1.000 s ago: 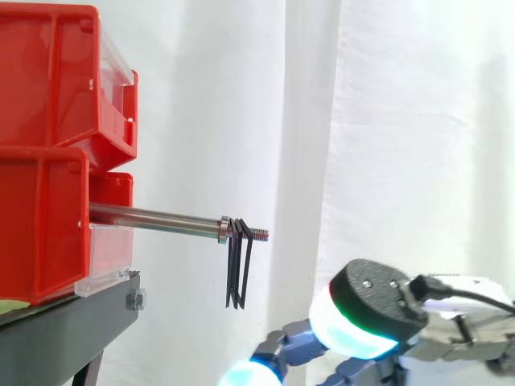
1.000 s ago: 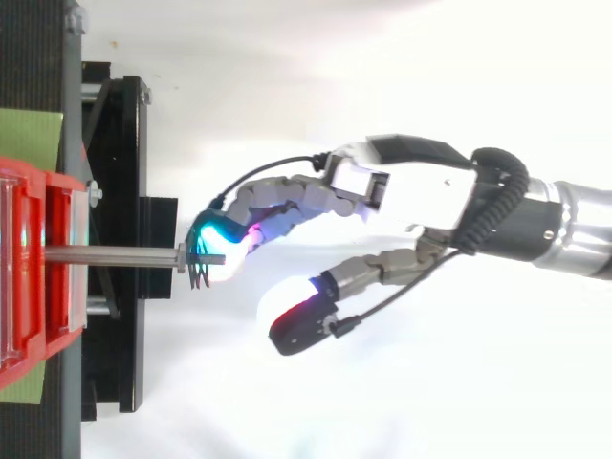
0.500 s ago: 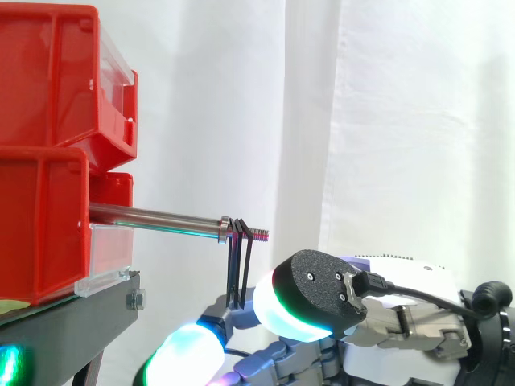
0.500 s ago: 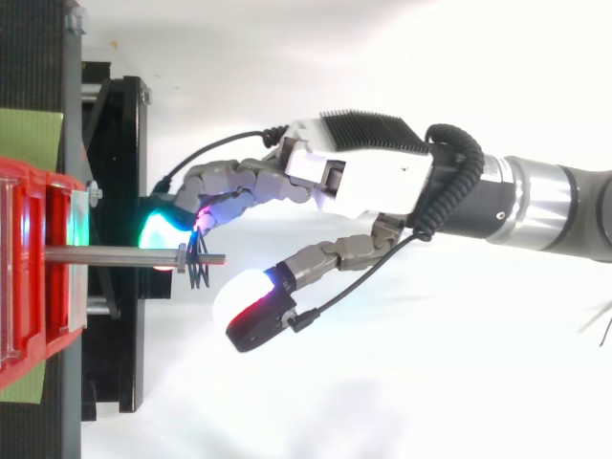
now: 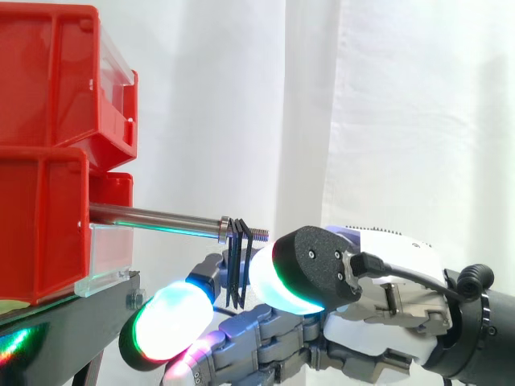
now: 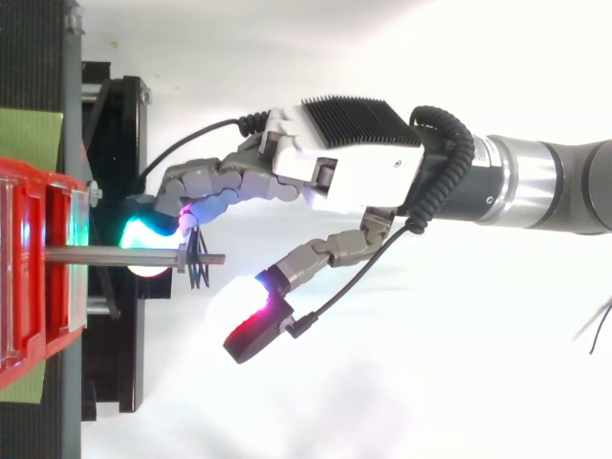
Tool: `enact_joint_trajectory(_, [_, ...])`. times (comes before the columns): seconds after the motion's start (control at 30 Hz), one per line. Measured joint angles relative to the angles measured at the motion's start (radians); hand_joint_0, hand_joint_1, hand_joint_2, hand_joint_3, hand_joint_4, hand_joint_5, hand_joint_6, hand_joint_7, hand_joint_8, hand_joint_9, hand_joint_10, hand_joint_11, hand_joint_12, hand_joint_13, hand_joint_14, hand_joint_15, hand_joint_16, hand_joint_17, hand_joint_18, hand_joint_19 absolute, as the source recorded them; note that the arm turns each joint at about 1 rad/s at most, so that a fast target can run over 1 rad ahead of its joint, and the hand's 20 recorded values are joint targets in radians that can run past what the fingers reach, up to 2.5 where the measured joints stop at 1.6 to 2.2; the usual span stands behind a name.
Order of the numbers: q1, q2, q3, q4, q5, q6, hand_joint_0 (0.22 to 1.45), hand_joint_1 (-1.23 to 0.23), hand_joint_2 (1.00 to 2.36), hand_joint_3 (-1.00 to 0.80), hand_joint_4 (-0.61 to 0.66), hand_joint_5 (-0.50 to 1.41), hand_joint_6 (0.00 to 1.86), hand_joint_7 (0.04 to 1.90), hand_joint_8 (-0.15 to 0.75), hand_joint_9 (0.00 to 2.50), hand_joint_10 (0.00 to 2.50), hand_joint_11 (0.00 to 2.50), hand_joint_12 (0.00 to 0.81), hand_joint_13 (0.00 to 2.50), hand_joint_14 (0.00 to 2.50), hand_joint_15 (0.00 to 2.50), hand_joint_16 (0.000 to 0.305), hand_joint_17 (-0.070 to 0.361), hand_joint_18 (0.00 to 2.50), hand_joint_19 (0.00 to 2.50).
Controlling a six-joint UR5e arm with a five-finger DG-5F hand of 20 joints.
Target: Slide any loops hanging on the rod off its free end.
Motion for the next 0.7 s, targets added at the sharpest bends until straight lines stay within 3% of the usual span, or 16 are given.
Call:
enact_joint_trajectory(0.23, [-0.007, -0.001, 0.000, 0.024, -0.009, -0.030, 0.59, -0.60, 1.01, -0.40, 0.25, -0.16, 0.50, 1.11, 0.301, 0.74, 0.01, 0.19, 0.302, 0.78, 0.00, 0.11, 0.048, 0.109, 0.90, 0.37])
enact_joint_trajectory(0.43, [-0.019, -0.001, 0.001, 0.030, -0.033, -0.033, 0.60, -0.61, 1.01, -0.38, 0.25, -0.16, 0.50, 1.13, 0.299, 0.74, 0.01, 0.20, 0.301, 0.79, 0.00, 0.11, 0.048, 0.108, 0.91, 0.37])
enact_joint_trajectory(0.7, [-0.028, 0.000, 0.001, 0.038, -0.038, -0.032, 0.62, -0.62, 1.01, -0.37, 0.24, -0.15, 0.50, 1.16, 0.299, 0.75, 0.01, 0.21, 0.297, 0.80, 0.00, 0.11, 0.047, 0.107, 0.92, 0.37])
